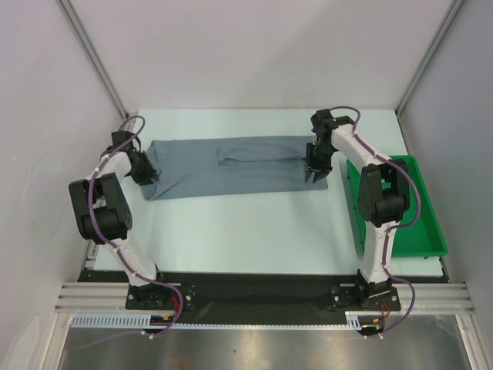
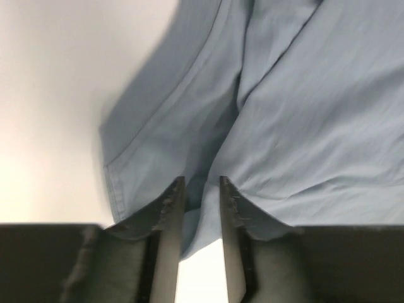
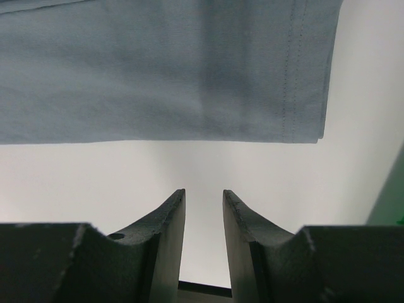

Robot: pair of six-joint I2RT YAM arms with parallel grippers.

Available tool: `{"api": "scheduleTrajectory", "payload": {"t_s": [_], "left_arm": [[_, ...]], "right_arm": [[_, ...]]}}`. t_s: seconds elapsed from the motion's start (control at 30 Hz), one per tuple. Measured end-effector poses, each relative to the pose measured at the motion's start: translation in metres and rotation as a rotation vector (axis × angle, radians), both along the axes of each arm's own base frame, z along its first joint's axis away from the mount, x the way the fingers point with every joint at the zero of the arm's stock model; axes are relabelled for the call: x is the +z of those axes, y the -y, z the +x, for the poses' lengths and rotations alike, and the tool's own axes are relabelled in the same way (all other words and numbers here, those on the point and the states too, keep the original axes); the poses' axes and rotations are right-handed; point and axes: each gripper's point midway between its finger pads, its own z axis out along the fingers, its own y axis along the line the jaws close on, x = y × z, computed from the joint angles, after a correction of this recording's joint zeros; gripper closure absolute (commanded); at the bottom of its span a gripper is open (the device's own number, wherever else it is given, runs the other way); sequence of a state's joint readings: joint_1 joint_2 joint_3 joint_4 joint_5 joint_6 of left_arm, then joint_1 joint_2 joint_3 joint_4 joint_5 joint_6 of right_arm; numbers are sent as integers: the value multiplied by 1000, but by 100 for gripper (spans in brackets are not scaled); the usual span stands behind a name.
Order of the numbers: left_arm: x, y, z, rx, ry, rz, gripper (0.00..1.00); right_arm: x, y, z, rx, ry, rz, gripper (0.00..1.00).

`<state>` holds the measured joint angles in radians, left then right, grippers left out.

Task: Fold and stack the t-shirts
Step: Fold the tshirt

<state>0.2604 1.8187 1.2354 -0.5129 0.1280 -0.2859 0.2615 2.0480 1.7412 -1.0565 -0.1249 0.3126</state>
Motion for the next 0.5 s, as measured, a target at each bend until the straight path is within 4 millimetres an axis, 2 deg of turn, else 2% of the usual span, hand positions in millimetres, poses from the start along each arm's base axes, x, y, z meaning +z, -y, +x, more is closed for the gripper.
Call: {"api": "scheduleTrajectory", "payload": {"t_s": [0.1, 0.17, 0.33, 0.5], "left_arm": [[6, -3, 12, 1, 19, 7, 64], [9, -2, 12, 0, 24, 6, 71], [11, 11, -7, -9, 16, -21, 88], [8, 32, -23, -27, 0, -58, 94]], "right_arm": [[0, -1, 0, 2, 0, 0, 64], [0, -2, -1, 4, 0, 0, 64], [0, -3, -1, 7, -2, 5, 64], [-2, -5, -2, 9, -9, 13, 64]]}}
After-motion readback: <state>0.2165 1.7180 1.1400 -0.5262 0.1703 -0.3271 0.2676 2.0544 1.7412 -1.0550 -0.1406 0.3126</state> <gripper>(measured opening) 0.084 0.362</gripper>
